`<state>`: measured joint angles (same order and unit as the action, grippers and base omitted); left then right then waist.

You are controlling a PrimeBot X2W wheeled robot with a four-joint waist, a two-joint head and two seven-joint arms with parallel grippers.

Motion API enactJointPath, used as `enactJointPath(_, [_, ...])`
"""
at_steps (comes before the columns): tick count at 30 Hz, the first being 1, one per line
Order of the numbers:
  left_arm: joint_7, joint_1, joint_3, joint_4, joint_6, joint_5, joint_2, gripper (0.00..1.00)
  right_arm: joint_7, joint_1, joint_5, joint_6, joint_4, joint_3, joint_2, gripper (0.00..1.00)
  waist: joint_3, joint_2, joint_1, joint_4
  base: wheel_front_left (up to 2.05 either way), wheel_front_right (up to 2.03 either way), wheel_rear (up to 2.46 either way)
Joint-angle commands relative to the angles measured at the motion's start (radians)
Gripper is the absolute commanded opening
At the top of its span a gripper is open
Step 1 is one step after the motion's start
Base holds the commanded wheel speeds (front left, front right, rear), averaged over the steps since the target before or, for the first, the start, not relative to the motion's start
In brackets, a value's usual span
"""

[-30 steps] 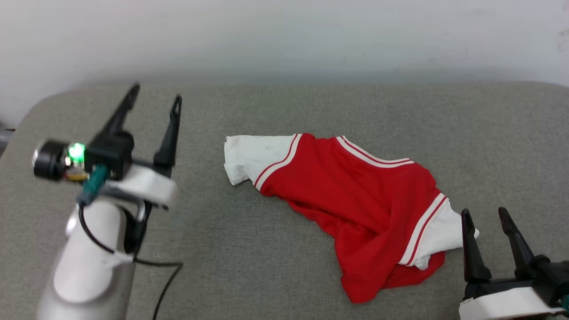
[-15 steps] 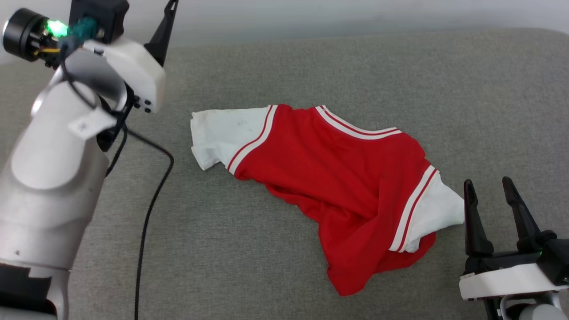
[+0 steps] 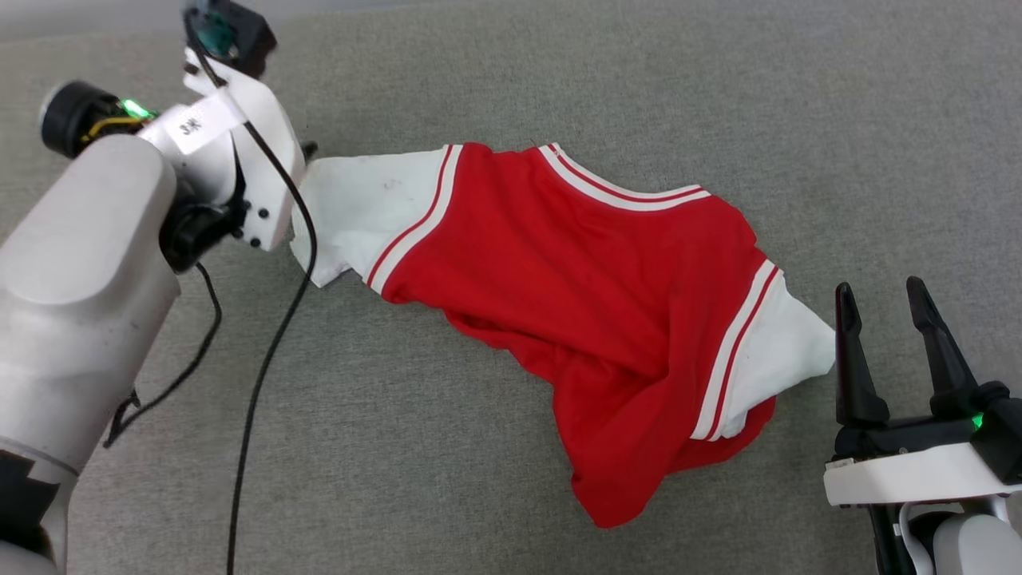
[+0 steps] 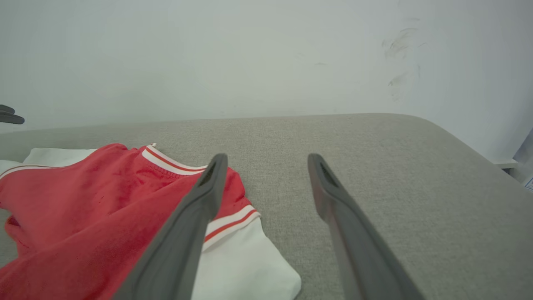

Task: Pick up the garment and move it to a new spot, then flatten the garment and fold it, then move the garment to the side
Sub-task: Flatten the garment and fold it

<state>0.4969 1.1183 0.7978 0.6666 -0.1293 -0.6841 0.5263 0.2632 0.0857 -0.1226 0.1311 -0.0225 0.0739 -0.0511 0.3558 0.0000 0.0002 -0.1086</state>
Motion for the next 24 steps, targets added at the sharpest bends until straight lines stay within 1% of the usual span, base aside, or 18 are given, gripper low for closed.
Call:
enactJointPath(1, [0.022, 0.01, 0.02, 0.005, 0.0, -0.021, 0.001, 1.0, 0.002, 0.015, -0.003, -0.001, -0.002, -0.002, 0.002, 1.0, 0.014, 0.0, -0.0002, -0.007, 0.0, 0.0, 0.0])
enactJointPath(6, [0.125, 0.005, 0.105, 0.021, 0.0, -0.134, 0.019, 1.0, 0.002, 0.033, -0.01, -0.001, -0.005, -0.009, 0.002, 1.0, 0.046, 0.0, -0.0002, -0.021, 0.0, 0.0, 0.0])
enactJointPath(10, [0.18, -0.021, 0.187, 0.006, 0.0, -0.199, 0.051, 1.0, 0.003, 0.042, -0.019, -0.001, -0.006, -0.007, 0.002, 1.0, 0.063, 0.0, -0.0002, -0.029, 0.0, 0.0, 0.0])
enactJointPath(13, [0.202, -0.046, 0.24, 0.002, -0.001, -0.239, 0.07, 1.0, 0.002, 0.043, -0.026, -0.001, -0.004, -0.006, 0.002, 1.0, 0.071, 0.0, -0.0002, -0.032, 0.0, 0.0, 0.0])
enactJointPath(16, [0.188, -0.053, 0.274, -0.007, -0.001, -0.272, 0.08, 1.0, 0.002, 0.047, -0.029, -0.001, -0.002, -0.004, 0.002, 1.0, 0.075, 0.0, -0.0002, -0.03, 0.0, 0.0, 0.0])
enactJointPath(17, [0.177, -0.051, 0.28, -0.012, -0.001, -0.282, 0.08, 0.75, 0.002, 0.048, -0.031, -0.001, 0.0, -0.004, 0.002, 1.0, 0.075, 0.0, -0.0002, -0.028, 0.0, 0.0, 0.0])
enactJointPath(18, [0.161, -0.046, 0.284, -0.016, -0.001, -0.288, 0.081, 0.14, 0.002, 0.051, -0.032, -0.001, 0.002, -0.004, 0.002, 1.0, 0.073, 0.0, -0.0002, -0.026, 0.0, 0.0, 0.0])
enactJointPath(19, [0.139, -0.04, 0.285, -0.018, -0.001, -0.293, 0.08, 0.0, 0.003, 0.051, -0.032, -0.001, 0.004, -0.004, 0.002, 1.0, 0.07, 0.0, -0.0002, -0.023, 0.0, 0.0, 0.0])
enactJointPath(24, [-0.014, -0.009, 0.293, -0.035, 0.0, -0.278, 0.083, 0.0, 0.002, 0.037, -0.024, -0.001, 0.013, -0.002, 0.002, 1.0, 0.029, 0.0, -0.0002, -0.005, 0.0, 0.0, 0.0])
